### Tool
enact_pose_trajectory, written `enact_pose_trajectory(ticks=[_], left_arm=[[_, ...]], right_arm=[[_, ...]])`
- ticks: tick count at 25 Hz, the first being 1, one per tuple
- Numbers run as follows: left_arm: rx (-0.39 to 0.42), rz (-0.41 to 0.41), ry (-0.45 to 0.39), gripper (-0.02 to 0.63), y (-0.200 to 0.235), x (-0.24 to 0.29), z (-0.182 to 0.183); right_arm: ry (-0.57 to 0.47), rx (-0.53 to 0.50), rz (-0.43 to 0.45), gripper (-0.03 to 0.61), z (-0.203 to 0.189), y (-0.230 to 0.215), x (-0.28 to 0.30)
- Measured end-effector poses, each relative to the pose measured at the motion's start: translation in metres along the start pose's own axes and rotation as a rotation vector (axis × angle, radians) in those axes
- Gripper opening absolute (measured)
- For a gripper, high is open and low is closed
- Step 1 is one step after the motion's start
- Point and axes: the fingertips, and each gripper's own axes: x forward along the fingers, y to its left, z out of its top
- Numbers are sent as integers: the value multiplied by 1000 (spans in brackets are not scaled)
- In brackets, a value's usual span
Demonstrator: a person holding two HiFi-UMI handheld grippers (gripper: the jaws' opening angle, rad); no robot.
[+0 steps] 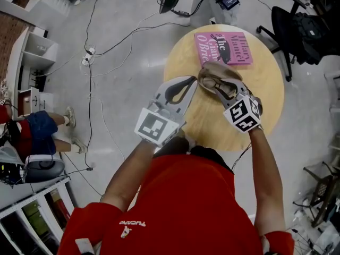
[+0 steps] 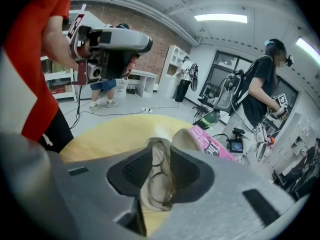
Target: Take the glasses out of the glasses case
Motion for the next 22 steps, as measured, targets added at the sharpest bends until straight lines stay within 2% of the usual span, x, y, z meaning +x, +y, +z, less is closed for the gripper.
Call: enact_pose_trajectory(ticks=[8, 15, 22], left_arm=[[-21, -13, 24, 13, 16, 1, -11], [-30, -23, 40, 14, 21, 2, -17], [-34, -33, 47, 13, 20, 2, -20]], right_arm=[[164, -43, 97, 156, -27, 4, 31], [268, -82, 143, 159, -43, 6, 46], [323, -106, 211, 148, -53, 12, 55]])
